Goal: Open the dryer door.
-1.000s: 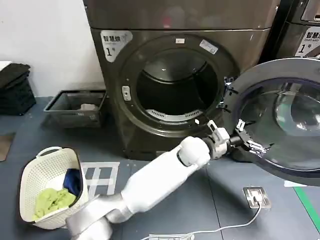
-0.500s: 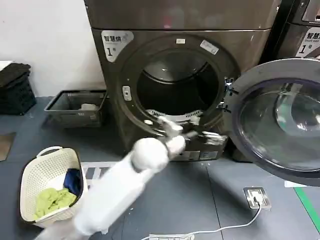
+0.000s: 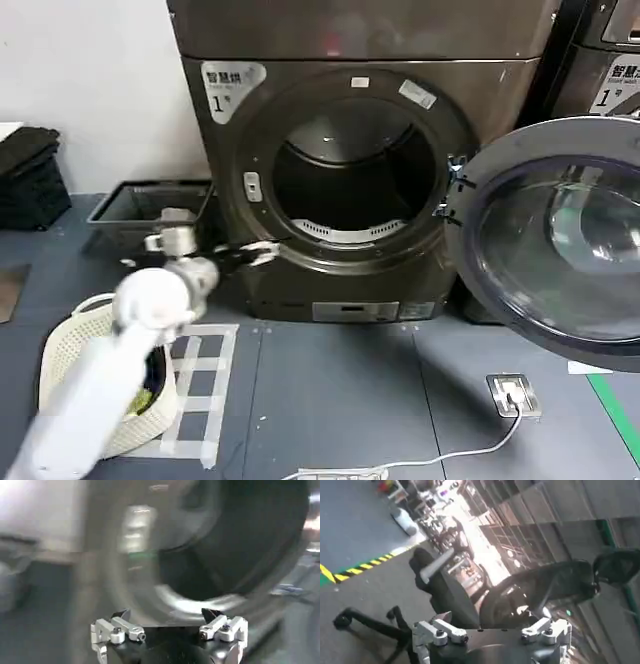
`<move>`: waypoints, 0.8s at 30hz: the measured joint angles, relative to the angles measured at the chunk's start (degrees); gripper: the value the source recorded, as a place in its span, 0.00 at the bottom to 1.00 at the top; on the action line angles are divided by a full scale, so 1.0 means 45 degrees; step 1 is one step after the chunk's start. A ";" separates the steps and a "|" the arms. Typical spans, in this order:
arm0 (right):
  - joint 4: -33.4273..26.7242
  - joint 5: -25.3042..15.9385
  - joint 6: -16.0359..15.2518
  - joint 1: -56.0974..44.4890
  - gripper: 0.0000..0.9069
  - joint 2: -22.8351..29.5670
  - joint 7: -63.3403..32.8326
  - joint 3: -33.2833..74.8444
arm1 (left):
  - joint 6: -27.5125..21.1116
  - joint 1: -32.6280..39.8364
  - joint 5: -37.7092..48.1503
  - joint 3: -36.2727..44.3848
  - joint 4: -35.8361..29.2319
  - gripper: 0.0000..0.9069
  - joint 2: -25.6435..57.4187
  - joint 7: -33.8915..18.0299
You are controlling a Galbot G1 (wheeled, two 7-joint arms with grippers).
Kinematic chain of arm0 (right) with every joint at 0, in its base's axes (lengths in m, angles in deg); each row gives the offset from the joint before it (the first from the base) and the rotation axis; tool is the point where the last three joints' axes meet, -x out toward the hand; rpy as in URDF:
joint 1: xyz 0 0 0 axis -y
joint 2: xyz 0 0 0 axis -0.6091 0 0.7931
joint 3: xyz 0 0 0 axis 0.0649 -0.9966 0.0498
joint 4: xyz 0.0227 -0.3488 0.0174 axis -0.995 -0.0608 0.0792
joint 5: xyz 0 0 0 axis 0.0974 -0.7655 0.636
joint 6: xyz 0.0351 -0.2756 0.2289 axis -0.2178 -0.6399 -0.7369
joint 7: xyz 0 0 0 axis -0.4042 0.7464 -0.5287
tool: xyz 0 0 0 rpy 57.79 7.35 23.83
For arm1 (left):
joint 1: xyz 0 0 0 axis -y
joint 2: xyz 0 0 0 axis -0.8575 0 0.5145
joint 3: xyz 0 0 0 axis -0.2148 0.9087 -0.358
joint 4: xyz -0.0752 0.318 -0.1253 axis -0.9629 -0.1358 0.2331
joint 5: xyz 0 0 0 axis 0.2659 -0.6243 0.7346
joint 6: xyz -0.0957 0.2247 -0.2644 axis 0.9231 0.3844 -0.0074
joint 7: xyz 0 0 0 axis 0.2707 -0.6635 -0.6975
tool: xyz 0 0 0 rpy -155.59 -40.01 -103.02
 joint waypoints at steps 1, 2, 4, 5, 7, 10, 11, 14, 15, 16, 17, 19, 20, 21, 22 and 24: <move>0.0046 0.0000 0.0000 -0.0001 1.00 0.0009 -0.0002 -0.0007 | 0.0000 -0.0080 0.0506 -0.0118 0.0081 1.00 0.0270 -0.0591; 0.0085 0.0000 -0.0001 -0.0001 1.00 0.0014 -0.0004 -0.0023 | 0.0001 -0.0155 0.0974 -0.0214 0.0117 1.00 0.0475 -0.1088; 0.0124 0.0002 -0.0002 -0.0001 1.00 0.0017 -0.0007 -0.0036 | 0.0002 -0.0316 0.1968 -0.0411 0.0128 1.00 0.0828 -0.2036; 0.0157 0.0006 -0.0009 -0.0009 1.00 0.0018 -0.0008 -0.0041 | 0.0002 -0.0382 0.2410 -0.0512 0.0131 1.00 0.0992 -0.2522; 0.0211 0.0028 -0.0012 -0.0034 1.00 0.0018 -0.0005 -0.0044 | 0.0006 -0.0554 0.3258 -0.0732 0.0142 1.00 0.1258 -0.3460; 0.0254 0.0079 -0.0009 -0.0072 1.00 0.0018 0.0047 -0.0042 | 0.0009 -0.0858 0.4476 -0.1042 0.0287 1.00 0.1655 -0.4536; 0.0258 0.0094 0.0034 -0.0092 1.00 0.0021 0.0078 -0.0043 | 0.0010 -0.0953 0.4770 -0.1115 0.0335 1.00 0.1763 -0.4732; 0.0200 0.0165 0.0084 -0.0136 1.00 0.0069 0.0178 -0.0032 | 0.0012 -0.1281 0.5197 -0.1284 0.0555 1.00 0.2062 -0.5291; 0.0172 0.0179 0.0101 -0.0138 1.00 0.0104 0.0197 -0.0027 | 0.0013 -0.1401 0.5280 -0.1313 0.0636 1.00 0.2146 -0.5356; 0.0167 0.0201 0.0108 -0.0137 1.00 0.0127 0.0224 -0.0027 | 0.0014 -0.1547 0.5354 -0.1330 0.0750 1.00 0.2246 -0.5470; 0.0167 0.0247 0.0115 -0.0136 1.00 0.0148 0.0253 -0.0027 | 0.0013 -0.1670 0.5482 -0.1332 0.0862 1.00 0.2324 -0.5566; 0.0172 0.0340 0.0119 -0.0143 1.00 0.0208 0.0299 -0.0038 | 0.0013 -0.1884 0.5755 -0.1321 0.1132 1.00 0.2493 -0.5647; 0.0173 0.0356 0.0119 -0.0146 1.00 0.0237 0.0311 -0.0041 | 0.0013 -0.1954 0.5834 -0.1295 0.1268 1.00 0.2574 -0.5684; 0.0185 0.0373 0.0120 -0.0151 1.00 0.0267 0.0329 -0.0043 | 0.0013 -0.2013 0.5958 -0.1258 0.1442 1.00 0.2667 -0.5725; 0.0185 0.0390 0.0119 -0.0156 1.00 0.0290 0.0345 -0.0045 | 0.0013 -0.2075 0.6066 -0.1223 0.1623 1.00 0.2754 -0.5751; 0.0206 0.0437 0.0111 -0.0174 1.00 0.0329 0.0388 -0.0052 | 0.0014 -0.2219 0.6187 -0.1165 0.2025 1.00 0.2904 -0.5851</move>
